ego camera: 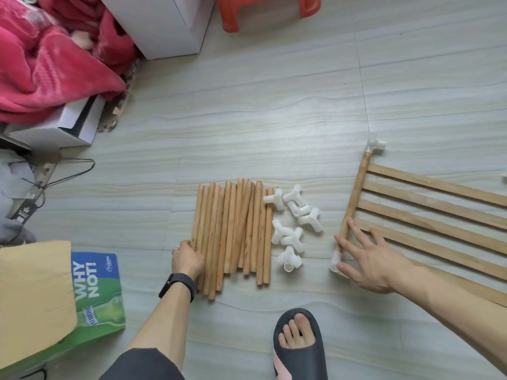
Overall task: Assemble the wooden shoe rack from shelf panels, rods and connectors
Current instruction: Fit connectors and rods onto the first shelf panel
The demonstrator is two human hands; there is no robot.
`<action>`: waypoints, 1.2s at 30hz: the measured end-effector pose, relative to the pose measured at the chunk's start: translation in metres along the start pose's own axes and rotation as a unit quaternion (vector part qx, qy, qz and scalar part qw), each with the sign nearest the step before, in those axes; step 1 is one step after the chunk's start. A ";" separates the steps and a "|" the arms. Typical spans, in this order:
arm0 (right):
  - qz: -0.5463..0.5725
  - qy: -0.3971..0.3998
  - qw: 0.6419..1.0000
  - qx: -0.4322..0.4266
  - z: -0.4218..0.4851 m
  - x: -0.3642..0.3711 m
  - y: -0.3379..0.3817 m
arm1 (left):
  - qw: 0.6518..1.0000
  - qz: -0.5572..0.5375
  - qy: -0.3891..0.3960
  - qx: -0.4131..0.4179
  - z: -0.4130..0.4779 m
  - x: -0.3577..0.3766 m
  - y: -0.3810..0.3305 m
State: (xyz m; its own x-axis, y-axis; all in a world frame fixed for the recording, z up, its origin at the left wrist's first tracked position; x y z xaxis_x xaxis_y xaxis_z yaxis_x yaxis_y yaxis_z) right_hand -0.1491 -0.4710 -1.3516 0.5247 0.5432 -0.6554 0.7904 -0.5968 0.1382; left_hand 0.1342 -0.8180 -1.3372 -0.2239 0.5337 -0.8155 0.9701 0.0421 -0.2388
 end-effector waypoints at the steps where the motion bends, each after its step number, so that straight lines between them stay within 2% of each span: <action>1: 0.001 -0.003 1.000 0.000 0.000 0.000 0.000 | 1.000 -0.001 0.001 -0.002 0.002 0.000 0.001; 15: 0.012 0.018 1.000 0.003 -0.001 -0.001 0.002 | 0.999 -0.019 -0.008 0.028 0.012 -0.004 0.011; 23: 0.047 0.013 0.999 0.009 -0.004 -0.006 0.011 | 0.988 -0.069 -0.067 0.121 0.000 -0.021 -0.029; 29: 0.056 -0.005 0.998 0.005 -0.005 -0.007 0.010 | 0.976 -0.083 -0.035 0.200 -0.024 -0.006 -0.080; 36: 0.073 -0.027 0.997 -0.017 -0.003 -0.008 -0.004 | 0.946 -0.151 0.057 0.281 -0.077 0.037 -0.132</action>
State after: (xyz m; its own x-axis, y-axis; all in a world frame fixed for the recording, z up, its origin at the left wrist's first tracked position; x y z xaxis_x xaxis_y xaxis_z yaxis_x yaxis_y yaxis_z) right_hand -0.1555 -0.4710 -1.3447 0.6180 0.4190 -0.6652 0.7173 -0.6468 0.2590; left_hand 0.0046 -0.7389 -1.2951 -0.4404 0.6585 -0.6103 0.6532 -0.2314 -0.7210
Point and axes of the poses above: each hand's wrist, its own z-axis towards the middle knuckle, its own x-axis out of the palm, y = z × x, the point moved 7 cm from there along z, towards the middle knuckle, and after that the axes turned 3 degrees about -z, right-handed, at the moved point
